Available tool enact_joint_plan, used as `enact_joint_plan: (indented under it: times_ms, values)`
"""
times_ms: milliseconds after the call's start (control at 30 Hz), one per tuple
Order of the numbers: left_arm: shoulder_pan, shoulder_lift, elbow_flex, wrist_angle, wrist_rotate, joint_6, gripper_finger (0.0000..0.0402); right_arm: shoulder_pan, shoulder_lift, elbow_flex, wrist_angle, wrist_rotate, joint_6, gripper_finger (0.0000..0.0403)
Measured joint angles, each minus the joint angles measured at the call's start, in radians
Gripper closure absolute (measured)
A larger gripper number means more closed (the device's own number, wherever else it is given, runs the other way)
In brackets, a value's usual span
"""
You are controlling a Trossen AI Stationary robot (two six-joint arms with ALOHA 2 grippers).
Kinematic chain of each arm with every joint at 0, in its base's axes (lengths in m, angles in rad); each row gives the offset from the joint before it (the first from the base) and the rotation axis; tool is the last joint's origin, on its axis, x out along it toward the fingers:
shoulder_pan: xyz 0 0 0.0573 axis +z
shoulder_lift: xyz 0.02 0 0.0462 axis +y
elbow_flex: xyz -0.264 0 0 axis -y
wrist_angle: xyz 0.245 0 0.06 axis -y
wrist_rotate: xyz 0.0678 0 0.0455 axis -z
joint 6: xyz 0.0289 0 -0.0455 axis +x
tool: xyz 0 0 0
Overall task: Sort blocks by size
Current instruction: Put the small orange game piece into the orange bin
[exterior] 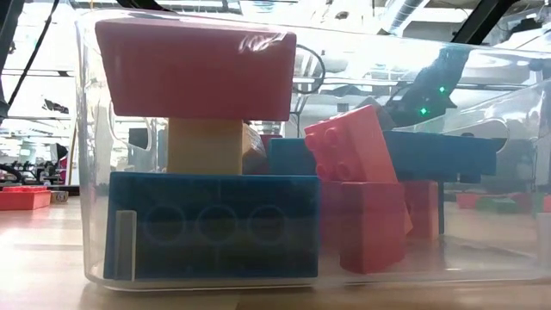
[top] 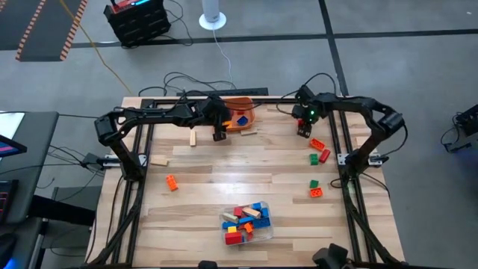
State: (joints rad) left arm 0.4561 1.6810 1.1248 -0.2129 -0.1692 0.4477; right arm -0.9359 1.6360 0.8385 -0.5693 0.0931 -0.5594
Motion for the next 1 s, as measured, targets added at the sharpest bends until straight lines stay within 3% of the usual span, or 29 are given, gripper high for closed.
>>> enact_joint_plan:
  times_ms: [133,400,533,667,867,1000]
  values:
    - [0.002,0.000,0.000,-0.008,0.000,0.003,0.0164,0.002,0.003,0.010,-0.007,0.001,0.001,0.0185]
    - [0.002,0.000,0.000,-0.010,0.000,0.018,0.0164,0.052,0.006,0.046,-0.044,0.011,0.014,0.0276]
    - [0.002,0.000,0.000,-0.023,0.000,0.017,0.0164,0.071,0.006,0.082,-0.107,0.025,0.064,0.0287]
    - [0.002,0.000,0.000,-0.035,0.000,0.016,0.0164,0.069,0.006,0.128,-0.150,0.022,0.194,0.0255]
    - [0.002,0.000,0.000,-0.045,0.000,0.012,0.0164,0.070,0.005,0.148,-0.131,0.015,0.480,0.0148]
    - [0.002,0.000,0.000,-0.046,0.000,0.015,0.0164,0.083,0.005,0.148,-0.130,0.014,0.566,0.0085]
